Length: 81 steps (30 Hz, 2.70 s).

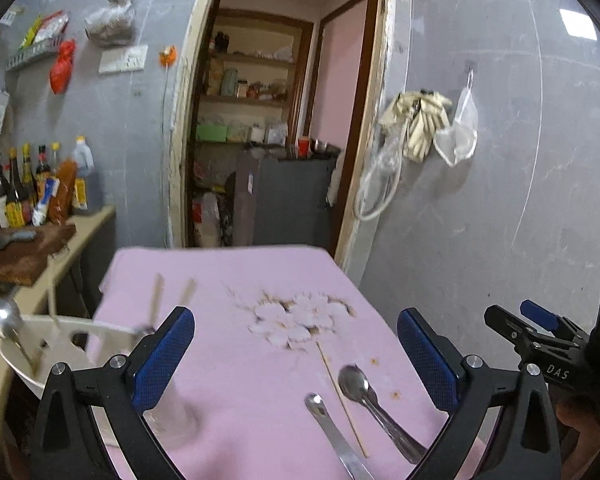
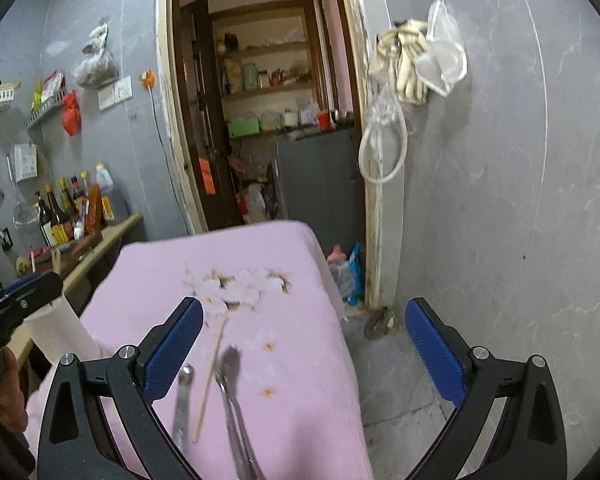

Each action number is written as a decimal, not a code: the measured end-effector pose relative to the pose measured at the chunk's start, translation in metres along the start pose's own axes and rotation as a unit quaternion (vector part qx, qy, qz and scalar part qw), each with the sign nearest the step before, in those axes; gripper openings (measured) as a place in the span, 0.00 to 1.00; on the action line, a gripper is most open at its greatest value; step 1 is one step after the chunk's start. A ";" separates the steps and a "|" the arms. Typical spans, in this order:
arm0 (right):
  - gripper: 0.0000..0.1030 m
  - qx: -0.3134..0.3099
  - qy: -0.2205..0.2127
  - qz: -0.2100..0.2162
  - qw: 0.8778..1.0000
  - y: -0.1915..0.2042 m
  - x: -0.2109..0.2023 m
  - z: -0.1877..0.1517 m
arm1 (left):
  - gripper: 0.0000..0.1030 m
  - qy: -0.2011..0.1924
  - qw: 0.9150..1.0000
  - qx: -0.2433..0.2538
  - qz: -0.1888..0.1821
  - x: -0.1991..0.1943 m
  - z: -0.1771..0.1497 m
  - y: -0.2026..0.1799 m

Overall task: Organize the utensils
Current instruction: 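Move both tools back over the remaining spoons, fork and chopstick, then close the right tool on the silver spoon lying with the fork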

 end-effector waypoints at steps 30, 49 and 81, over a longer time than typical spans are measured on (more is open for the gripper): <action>0.82 -0.033 0.181 0.141 0.973 0.040 0.117 -0.113 | 0.65 0.206 0.978 -0.011 0.004 0.091 -0.120 0.004; 0.36 -0.064 0.189 0.150 0.968 0.054 0.116 -0.111 | 0.62 0.223 0.975 -0.005 0.011 0.098 -0.126 0.004; 0.08 -0.048 0.202 0.215 0.954 0.066 0.115 -0.112 | 0.39 0.253 0.966 0.018 -0.056 0.111 -0.134 -0.021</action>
Point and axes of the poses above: each gripper's, at about its wrist camera, not at the fingertips, and x roughly the way its jaws point, y to its left, z to its top, the point moved 6 cm from there along x, roughly the way its jaws point
